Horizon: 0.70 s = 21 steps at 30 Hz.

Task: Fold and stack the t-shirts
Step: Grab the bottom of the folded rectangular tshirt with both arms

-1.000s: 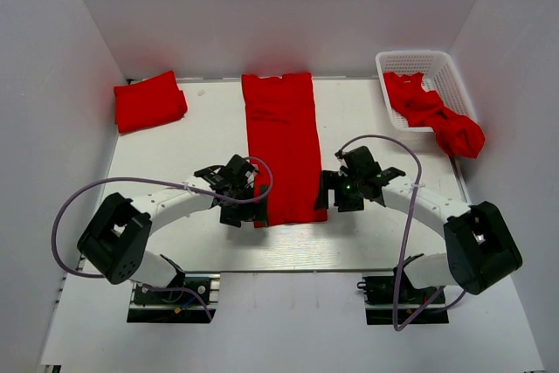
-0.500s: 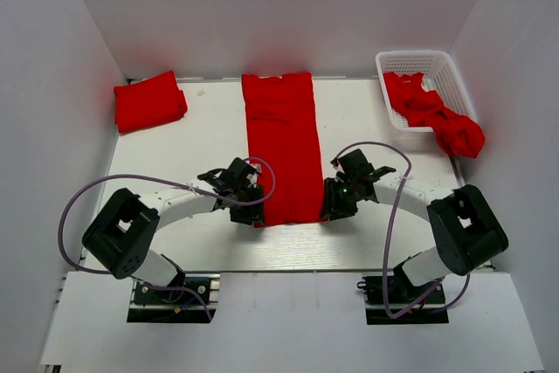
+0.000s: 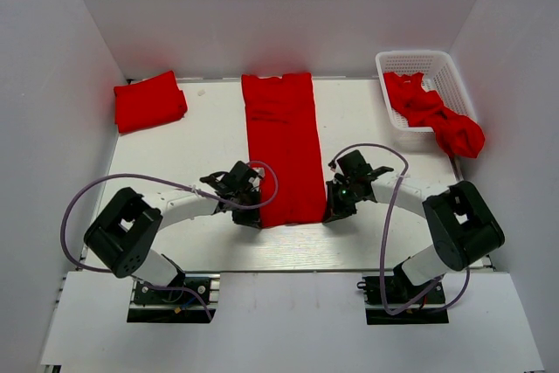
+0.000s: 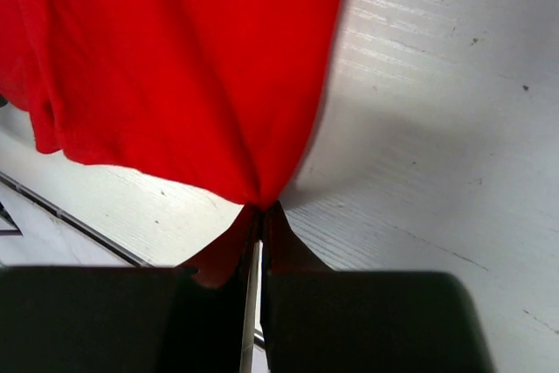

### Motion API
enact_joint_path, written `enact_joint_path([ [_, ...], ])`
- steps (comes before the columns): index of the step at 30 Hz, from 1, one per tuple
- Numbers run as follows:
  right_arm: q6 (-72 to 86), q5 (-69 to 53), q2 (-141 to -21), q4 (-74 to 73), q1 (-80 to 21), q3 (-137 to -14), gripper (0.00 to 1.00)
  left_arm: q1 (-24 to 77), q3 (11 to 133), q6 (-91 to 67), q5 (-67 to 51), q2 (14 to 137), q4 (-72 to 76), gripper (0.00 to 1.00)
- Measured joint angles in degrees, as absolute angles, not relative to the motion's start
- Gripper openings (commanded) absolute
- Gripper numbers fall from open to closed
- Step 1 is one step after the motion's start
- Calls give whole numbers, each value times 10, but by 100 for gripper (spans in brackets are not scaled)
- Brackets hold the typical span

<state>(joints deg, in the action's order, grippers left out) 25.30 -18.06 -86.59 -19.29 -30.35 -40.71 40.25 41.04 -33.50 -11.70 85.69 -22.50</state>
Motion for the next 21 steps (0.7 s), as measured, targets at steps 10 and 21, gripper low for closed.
enact_joint_path([
  [10, 242, -180, -795, -195, -304, -407, 0, 403, 444, -335, -97, 819, -284, 0],
  [21, 229, -163, -795, -200, -304, -452, 0, 394, 521, -342, -72, 825, -315, 0],
])
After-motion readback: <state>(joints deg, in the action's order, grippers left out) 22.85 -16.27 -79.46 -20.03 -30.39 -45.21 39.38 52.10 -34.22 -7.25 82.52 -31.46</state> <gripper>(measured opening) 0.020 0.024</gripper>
